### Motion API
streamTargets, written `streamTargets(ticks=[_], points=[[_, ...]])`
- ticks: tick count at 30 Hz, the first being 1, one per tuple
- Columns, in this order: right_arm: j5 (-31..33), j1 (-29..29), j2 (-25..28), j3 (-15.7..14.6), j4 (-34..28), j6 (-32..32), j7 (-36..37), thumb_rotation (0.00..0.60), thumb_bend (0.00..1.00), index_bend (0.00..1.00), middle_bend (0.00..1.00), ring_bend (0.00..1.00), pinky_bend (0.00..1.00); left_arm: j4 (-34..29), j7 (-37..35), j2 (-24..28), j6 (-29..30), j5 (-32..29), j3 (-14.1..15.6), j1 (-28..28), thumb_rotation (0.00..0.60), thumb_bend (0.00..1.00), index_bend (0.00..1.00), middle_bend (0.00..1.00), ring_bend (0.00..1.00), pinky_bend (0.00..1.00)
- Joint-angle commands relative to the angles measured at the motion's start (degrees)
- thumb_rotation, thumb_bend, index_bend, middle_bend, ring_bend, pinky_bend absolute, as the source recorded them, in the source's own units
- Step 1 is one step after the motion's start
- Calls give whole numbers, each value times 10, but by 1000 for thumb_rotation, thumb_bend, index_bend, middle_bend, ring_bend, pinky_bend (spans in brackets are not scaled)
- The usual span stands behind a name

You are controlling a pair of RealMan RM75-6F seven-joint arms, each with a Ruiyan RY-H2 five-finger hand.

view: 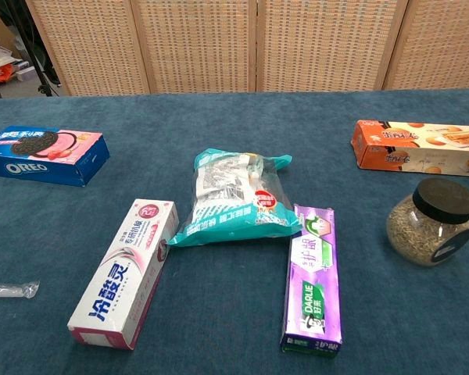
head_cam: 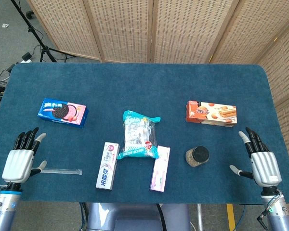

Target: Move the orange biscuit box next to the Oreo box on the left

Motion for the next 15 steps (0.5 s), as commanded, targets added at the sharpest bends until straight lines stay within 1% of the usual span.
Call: streamTargets(ticks=[1,6,9,11,14,15], points=[[-1,0,0,-1,1,0,0,600,29,69,0,0,273,3,-7,-2,8,10,-1,1,600,234,120,0,0,0],[-3,0,2,-3,-1,-1,1,600,29,69,0,0,273,10,-20,-6,23,32,-1,4,600,229,83,0,0,0],[-5,0,2,-3,-2,0,3,600,28,69,0,0,256,13,-24,-7,26,37,1,5,600,222,35,0,0,0],[-5,1,2,-4,-1,-2,3,600,24,60,0,0,185,15,-26,-7,24,36,0,5,600,218,9,0,0,0],[-7,5,8,-12,1,-19,-1,600,4,6,0,0,56,18,-28,-6,21,35,-2,4,600,213,0,0,0,0],[-8,7,12,-15,0,-26,-2,600,1,0,0,0,33,18,-29,-6,21,35,-2,4,600,213,0,0,0,0]])
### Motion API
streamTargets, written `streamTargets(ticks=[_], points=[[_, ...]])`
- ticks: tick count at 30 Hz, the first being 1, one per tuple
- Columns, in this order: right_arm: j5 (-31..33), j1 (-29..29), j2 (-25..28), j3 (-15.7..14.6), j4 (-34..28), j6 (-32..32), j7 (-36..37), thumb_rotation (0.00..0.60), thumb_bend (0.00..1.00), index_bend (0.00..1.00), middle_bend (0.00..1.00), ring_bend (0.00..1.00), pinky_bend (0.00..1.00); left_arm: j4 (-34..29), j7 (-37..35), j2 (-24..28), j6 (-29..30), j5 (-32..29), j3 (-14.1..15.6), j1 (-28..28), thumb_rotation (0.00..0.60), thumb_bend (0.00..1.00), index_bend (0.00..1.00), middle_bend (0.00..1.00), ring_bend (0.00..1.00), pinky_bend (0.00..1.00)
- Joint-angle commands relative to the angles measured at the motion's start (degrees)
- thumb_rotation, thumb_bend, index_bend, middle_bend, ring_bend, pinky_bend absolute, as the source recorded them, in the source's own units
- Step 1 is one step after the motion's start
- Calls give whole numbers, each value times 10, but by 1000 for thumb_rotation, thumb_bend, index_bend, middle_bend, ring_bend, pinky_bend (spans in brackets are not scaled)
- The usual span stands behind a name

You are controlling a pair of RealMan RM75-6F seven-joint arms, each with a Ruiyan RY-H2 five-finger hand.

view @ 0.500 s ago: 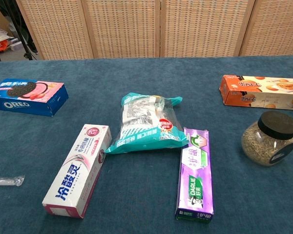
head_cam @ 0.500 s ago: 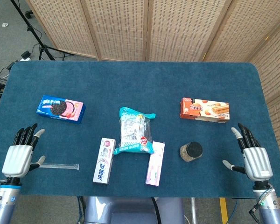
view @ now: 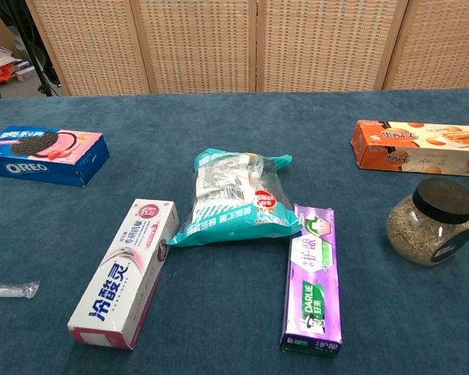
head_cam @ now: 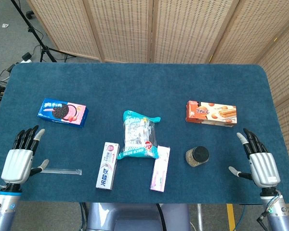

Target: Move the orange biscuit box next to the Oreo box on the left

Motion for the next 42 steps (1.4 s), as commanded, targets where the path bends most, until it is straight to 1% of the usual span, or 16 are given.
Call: streamTargets(ticks=[1,5,14,19,25,30,34,38,42], points=[[-3,6,10,-10,0,-20,-4,600,1,0,0,0,9,0,-2,1,0,0,-1,0,600,212,0,0,0,0],[-5,9,19,-17,-3,-34,-4,600,0,0,0,0,0,-2,-3,3,0,-2,-1,2,600,212,0,0,0,0],[1,10,27,-18,-6,-41,-7,600,0,0,0,0,0,-6,3,4,-11,-9,-1,0,600,212,0,0,0,0],[13,15,28,-9,-9,-45,-13,600,0,0,0,0,0,-11,5,6,-7,-7,-1,2,600,212,0,0,0,0],[34,39,36,11,-17,-75,-27,600,0,0,0,0,0,-12,2,6,-11,-11,-2,1,600,212,0,0,0,0],[74,86,45,41,-22,-142,-57,600,0,0,0,0,0,-10,2,5,-18,-19,-3,0,600,212,0,0,0,0],[123,138,43,68,-8,-221,-84,600,0,0,0,0,0,-5,3,3,-30,-32,-4,-3,600,212,0,0,0,0],[177,198,20,93,32,-298,-119,600,0,0,0,0,0,4,1,-1,-45,-47,-5,-7,600,212,0,0,0,0],[214,237,-4,100,75,-349,-141,600,0,0,0,0,0,10,-2,-4,-53,-58,-8,-9,600,212,0,0,0,0]])
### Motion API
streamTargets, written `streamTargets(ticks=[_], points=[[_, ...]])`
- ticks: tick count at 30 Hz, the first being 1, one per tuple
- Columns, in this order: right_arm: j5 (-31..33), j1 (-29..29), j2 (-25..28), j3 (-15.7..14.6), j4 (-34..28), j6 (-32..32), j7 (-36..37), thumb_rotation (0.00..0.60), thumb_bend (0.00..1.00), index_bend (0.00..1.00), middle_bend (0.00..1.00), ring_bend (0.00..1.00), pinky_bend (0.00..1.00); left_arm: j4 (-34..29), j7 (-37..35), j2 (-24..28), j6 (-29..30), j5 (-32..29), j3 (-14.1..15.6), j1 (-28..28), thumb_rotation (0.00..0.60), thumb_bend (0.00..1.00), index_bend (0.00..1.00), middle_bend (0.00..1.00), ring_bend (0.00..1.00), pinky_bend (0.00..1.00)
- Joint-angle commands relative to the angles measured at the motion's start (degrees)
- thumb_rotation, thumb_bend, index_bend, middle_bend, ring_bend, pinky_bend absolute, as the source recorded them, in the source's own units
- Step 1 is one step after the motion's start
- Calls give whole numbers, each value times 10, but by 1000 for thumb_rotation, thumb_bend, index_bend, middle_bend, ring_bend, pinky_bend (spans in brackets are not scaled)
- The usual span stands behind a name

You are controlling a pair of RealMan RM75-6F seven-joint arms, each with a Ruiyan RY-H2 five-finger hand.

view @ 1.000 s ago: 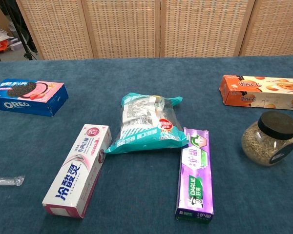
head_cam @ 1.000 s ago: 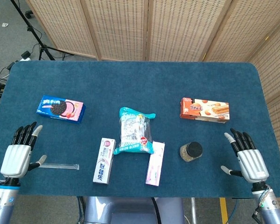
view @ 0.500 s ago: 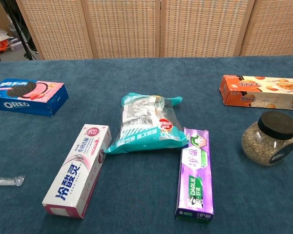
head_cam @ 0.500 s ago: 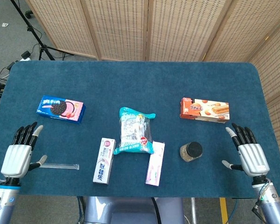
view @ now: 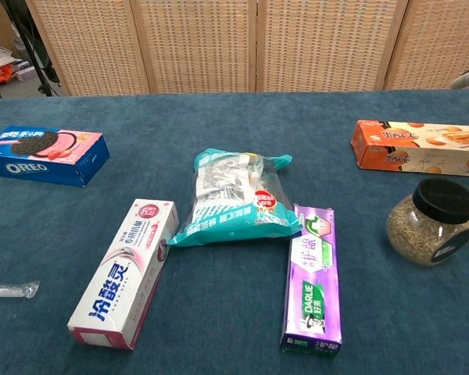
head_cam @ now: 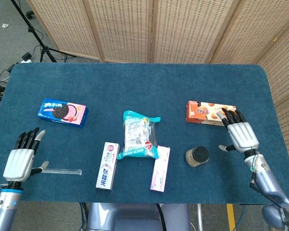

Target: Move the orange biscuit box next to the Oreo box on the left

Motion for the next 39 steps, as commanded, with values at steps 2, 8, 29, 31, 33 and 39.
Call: streamTargets(ticks=[2,8,29,31,33,39], points=[[56,57,-41,16,72,-70,-39,600,0,0,0,0,0,6,-4,-2,-7,-9,-2,-2,600,212,0,0,0,0],[123,109,-105,15,201,-151,-47,600,0,0,0,0,0,19,-2,-9,-23,-20,-1,-8,600,212,0,0,0,0],[196,188,-178,-6,424,-301,-46,600,0,0,0,0,0,25,5,-23,-49,-18,14,-17,600,213,0,0,0,0],[198,190,-184,-8,433,-303,-43,600,0,0,0,0,7,24,4,-23,-51,-17,16,-18,600,213,0,0,0,0],[198,191,-188,-11,441,-303,-40,600,1,29,0,0,57,23,4,-23,-52,-15,18,-18,600,212,0,0,0,0],[196,188,-201,-15,452,-283,-34,600,56,297,162,105,276,21,0,-23,-54,-11,21,-19,600,214,0,0,0,0]])
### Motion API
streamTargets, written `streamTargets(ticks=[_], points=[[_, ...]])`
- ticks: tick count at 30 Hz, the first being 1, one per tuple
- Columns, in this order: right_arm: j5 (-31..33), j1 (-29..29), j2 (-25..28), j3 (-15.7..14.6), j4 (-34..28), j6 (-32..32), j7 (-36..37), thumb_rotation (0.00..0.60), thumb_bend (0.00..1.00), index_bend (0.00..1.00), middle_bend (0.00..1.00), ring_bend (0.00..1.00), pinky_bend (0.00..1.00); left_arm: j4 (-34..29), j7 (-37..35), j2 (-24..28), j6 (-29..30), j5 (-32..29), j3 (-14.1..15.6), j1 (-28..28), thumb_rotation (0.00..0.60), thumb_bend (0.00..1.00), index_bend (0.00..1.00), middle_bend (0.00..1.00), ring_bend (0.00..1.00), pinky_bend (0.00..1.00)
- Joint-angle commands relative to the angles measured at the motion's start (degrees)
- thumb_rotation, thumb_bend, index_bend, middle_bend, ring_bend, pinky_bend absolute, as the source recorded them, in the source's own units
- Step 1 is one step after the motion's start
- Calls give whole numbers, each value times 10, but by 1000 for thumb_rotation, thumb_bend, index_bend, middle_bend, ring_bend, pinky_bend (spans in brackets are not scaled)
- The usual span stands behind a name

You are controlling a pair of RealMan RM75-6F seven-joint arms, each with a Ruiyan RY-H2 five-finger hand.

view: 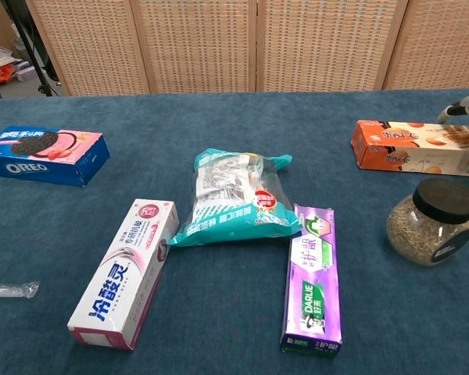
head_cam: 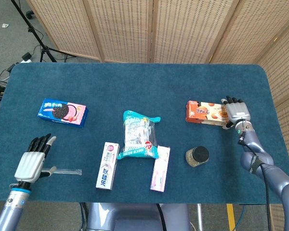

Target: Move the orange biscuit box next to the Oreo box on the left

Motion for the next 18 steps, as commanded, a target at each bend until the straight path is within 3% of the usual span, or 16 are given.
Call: streamTargets(ticks=[1,3,6,18], points=[[-7,-5,-11,0,5,30,5,600,69,329,197,141,299,0,-1,0,0,1,1,0,600,214,0,0,0,0],[-12,-9,-18,3,9,49,9,600,103,425,303,245,372,-1,-3,1,0,2,1,0,600,214,0,0,0,0],[-21,-12,-25,4,14,67,15,600,128,490,381,306,414,-2,-3,1,1,3,2,0,600,215,0,0,0,0],[-30,-14,-13,10,-13,84,11,600,131,535,417,314,415,-5,-5,1,-1,6,5,-1,600,217,0,0,0,0]])
